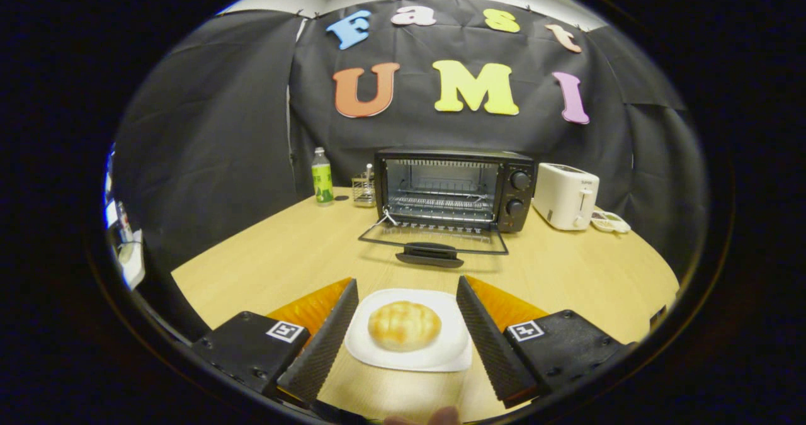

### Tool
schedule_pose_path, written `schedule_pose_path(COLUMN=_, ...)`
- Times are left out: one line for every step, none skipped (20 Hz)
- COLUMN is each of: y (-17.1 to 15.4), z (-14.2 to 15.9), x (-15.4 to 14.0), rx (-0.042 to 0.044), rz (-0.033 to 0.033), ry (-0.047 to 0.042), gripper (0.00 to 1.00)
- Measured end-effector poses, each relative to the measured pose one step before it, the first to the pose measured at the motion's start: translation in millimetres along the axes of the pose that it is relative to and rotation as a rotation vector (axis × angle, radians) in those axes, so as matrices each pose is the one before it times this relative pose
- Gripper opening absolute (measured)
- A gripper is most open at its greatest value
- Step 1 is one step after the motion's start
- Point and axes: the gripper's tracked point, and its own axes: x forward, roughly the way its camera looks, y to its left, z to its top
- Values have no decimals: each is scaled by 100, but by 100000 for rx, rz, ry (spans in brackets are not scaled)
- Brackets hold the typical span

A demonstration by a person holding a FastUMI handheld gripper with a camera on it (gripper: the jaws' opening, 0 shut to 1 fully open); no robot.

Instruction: Open the toaster oven, put the food inside, and close the toaster oven door.

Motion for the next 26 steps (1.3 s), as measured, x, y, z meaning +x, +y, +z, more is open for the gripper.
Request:
schedule_pose_path(y=137, z=-700, x=-83, rx=-1978, rz=-640, ry=484, gripper=100)
schedule_pose_path(y=-53, z=-827, x=-21, rx=-1862, rz=-776, ry=782, gripper=100)
schedule_pose_path(y=-33, z=-625, x=112, rx=-893, rz=-505, ry=869, gripper=100)
schedule_pose_path(y=-24, z=-509, x=81, rx=-27, rz=-416, ry=866, gripper=100)
schedule_pose_path(y=-56, z=-408, x=152, rx=563, rz=-132, ry=882, gripper=100)
schedule_pose_path(y=47, z=-381, x=168, rx=815, rz=-33, ry=1209, gripper=100)
schedule_pose_path(y=-9, z=-375, x=238, rx=723, rz=-155, ry=1243, gripper=100)
schedule_pose_path(y=-19, z=-361, x=92, rx=516, rz=-204, ry=1036, gripper=100)
schedule_pose_path(y=-2, z=-243, x=149, rx=224, rz=-324, ry=918, gripper=100)
schedule_pose_path(y=83, z=-325, x=188, rx=619, rz=159, ry=1119, gripper=100)
schedule_pose_path(y=72, z=-318, x=249, rx=1018, rz=331, ry=1212, gripper=100)
schedule_pose_path(y=51, z=-355, x=215, rx=1093, rz=110, ry=1345, gripper=100)
schedule_pose_path(y=-68, z=-248, x=135, rx=777, rz=-392, ry=1119, gripper=100)
schedule_pose_path(y=-85, z=-231, x=24, rx=439, rz=-365, ry=860, gripper=100)
schedule_pose_path(y=-51, z=-201, x=166, rx=257, rz=-325, ry=1083, gripper=100)
schedule_pose_path(y=84, z=-168, x=109, rx=275, rz=-92, ry=812, gripper=100)
schedule_pose_path(y=12, z=6, x=140, rx=255, rz=-495, ry=466, gripper=100)
schedule_pose_path(y=-21, z=-96, x=251, rx=-158, rz=-496, ry=558, gripper=99)
schedule_pose_path(y=-79, z=-104, x=216, rx=74, rz=-712, ry=987, gripper=94)
schedule_pose_path(y=58, z=-85, x=76, rx=256, rz=-163, ry=415, gripper=90)
schedule_pose_path(y=-7, z=143, x=92, rx=323, rz=-169, ry=-106, gripper=89)
schedule_pose_path(y=-27, z=-28, x=96, rx=592, rz=173, ry=334, gripper=85)
schedule_pose_path(y=-42, z=-12, x=-107, rx=1468, rz=288, ry=127, gripper=80)
schedule_pose_path(y=41, z=34, x=120, rx=1394, rz=521, ry=150, gripper=76)
schedule_pose_path(y=19, z=201, x=-76, rx=1411, rz=422, ry=-476, gripper=72)
schedule_pose_path(y=-41, z=46, x=-89, rx=1476, rz=543, ry=-403, gripper=67)
